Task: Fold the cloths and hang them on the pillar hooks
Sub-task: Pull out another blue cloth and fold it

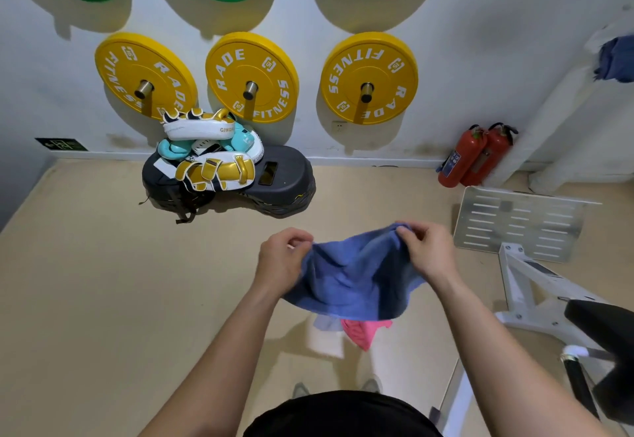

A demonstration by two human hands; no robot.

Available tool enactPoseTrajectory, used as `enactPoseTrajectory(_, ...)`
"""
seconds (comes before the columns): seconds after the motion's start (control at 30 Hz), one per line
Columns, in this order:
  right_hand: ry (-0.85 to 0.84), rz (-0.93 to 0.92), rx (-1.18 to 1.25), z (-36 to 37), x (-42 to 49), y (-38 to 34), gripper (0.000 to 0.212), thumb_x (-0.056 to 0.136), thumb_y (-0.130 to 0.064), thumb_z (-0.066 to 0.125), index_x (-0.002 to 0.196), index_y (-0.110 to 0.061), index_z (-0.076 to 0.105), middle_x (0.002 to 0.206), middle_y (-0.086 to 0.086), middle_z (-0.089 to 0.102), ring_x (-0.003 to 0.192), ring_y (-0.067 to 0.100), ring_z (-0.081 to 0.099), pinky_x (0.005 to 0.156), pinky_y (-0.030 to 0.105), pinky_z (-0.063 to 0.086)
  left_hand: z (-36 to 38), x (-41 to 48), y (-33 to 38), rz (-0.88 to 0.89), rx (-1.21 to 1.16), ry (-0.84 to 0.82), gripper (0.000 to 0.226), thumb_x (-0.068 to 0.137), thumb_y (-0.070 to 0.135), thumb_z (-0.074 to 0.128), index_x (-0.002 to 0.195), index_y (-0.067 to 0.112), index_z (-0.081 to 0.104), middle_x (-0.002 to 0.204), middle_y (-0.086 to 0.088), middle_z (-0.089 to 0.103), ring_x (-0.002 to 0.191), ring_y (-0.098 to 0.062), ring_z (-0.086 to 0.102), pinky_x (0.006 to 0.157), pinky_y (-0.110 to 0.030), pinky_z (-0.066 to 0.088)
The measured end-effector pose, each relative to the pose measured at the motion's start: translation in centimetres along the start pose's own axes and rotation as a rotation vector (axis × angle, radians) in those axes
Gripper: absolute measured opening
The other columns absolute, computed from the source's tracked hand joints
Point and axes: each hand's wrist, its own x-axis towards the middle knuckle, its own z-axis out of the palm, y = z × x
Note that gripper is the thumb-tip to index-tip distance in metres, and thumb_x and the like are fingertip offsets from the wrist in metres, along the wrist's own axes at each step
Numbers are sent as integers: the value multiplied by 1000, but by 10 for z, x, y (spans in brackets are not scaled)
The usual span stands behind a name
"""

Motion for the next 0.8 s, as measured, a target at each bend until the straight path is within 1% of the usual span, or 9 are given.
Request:
enactPoseTrajectory(0.07,-37,36,95,15,-10,-1,18,87,-13,71,75,-26,74,61,-12,66,60,1,56,64,21,43,14,-8,10,-23,-61,-78,21,90,7,61,101,21,72,89,-1,68,64,-13,59,58,-26,54)
enactPoseTrajectory(0.13,-56,66,190,29,-23,-4,16,84,-11,75,72,-21,71,53,-11,57,52,1,48,57,19,41,23,-12,17,-27,-79,-129,22,90,6,62,105,20,70,87,-1,69,66,-10,64,59,-17,54)
enactPoseTrajectory(0.2,-80,57,276,41,-36,-11,13,83,-9,75,75,-16,69,57,-6,57,53,4,49,55,17,41,28,-16,21,-27,-106,-133,16,87,7,68,99,19,69,74,1,70,58,-3,63,56,-12,50)
enactPoseTrajectory(0.3,-109,48,386,52,-52,-23,11,85,-5,73,78,-12,69,63,-4,66,60,6,60,60,16,46,30,-21,25,-4,-90,-101,9,85,16,72,85,22,66,61,4,67,53,-5,62,53,-15,48)
enactPoseTrajectory(0.4,-152,52,463,58,-62,-27,15,89,-2,68,84,-14,74,74,-5,76,73,6,71,70,16,52,30,-22,23,-16,-95,-128,13,84,14,67,80,27,68,65,0,69,62,-16,68,64,-29,58)
enactPoseTrajectory(0.5,-146,46,473,60,-66,-25,19,91,-1,66,89,-17,76,83,-8,77,81,5,73,74,16,52,25,-23,19,-37,-166,-158,25,85,5,58,85,23,76,76,-1,74,71,-19,71,74,-38,62)
enactPoseTrajectory(0.57,-146,49,489,58,-67,-26,18,91,0,65,91,-14,76,86,-8,77,82,5,72,74,14,51,22,-25,19,-46,-220,-189,30,89,0,54,89,18,78,83,0,76,77,-16,73,74,-32,62)
enactPoseTrajectory(0.67,-142,16,482,56,-65,-26,19,90,2,65,91,-14,76,90,-3,77,82,5,72,78,16,52,19,-28,20,-56,-314,-260,38,91,-7,52,90,22,77,84,3,77,79,-10,74,71,-21,58)
enactPoseTrajectory(0.8,-156,-1,495,54,-62,-26,23,87,6,67,85,-15,74,86,1,77,80,9,73,78,20,55,15,-27,15,-35,-331,-283,33,86,-9,61,101,16,77,90,-3,78,85,-12,74,73,-21,56)
